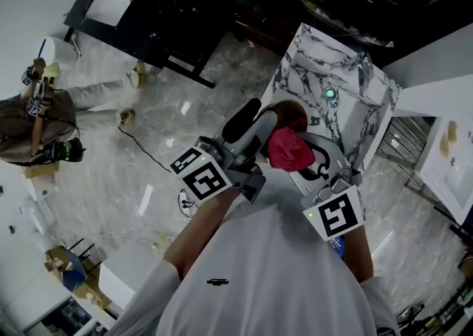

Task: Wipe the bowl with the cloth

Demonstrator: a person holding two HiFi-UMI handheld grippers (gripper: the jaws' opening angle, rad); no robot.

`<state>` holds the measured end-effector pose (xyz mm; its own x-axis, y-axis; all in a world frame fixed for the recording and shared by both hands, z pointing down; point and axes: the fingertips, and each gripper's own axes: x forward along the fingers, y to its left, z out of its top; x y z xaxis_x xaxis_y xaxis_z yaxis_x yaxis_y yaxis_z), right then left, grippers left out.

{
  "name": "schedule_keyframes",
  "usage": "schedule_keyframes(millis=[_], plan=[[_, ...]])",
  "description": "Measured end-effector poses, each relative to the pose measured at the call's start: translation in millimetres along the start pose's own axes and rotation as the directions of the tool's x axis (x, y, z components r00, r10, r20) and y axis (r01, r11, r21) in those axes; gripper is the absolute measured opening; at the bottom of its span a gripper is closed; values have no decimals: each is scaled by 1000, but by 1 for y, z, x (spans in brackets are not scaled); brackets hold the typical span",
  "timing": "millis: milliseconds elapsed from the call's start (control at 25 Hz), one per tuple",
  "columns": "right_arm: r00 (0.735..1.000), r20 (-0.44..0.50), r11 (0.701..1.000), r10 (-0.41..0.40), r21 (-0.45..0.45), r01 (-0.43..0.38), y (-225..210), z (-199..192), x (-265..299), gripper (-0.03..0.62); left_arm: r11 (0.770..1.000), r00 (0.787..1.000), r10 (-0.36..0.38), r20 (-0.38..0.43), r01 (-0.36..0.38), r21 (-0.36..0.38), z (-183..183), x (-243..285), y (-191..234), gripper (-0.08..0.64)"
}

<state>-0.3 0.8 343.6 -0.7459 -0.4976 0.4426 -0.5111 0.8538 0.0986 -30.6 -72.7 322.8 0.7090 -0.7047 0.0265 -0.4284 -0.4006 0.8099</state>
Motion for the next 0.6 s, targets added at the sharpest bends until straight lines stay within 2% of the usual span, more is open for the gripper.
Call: schedule_keyframes(millis=[280,400,600], plan=[[999,31,999,32,-31,-31,7,12,5,140,1000,1000,-26,-13,26,15,-9,1,-10,255],[998,67,999,2,-36,0,-1,19,7,141,999,999,-48,-17,48,7,-15,2,-15,253],[997,56,995,-56,-79,60,-8,20,13,144,998,998,-62,-2,62,3,-15,-1,-17,250]])
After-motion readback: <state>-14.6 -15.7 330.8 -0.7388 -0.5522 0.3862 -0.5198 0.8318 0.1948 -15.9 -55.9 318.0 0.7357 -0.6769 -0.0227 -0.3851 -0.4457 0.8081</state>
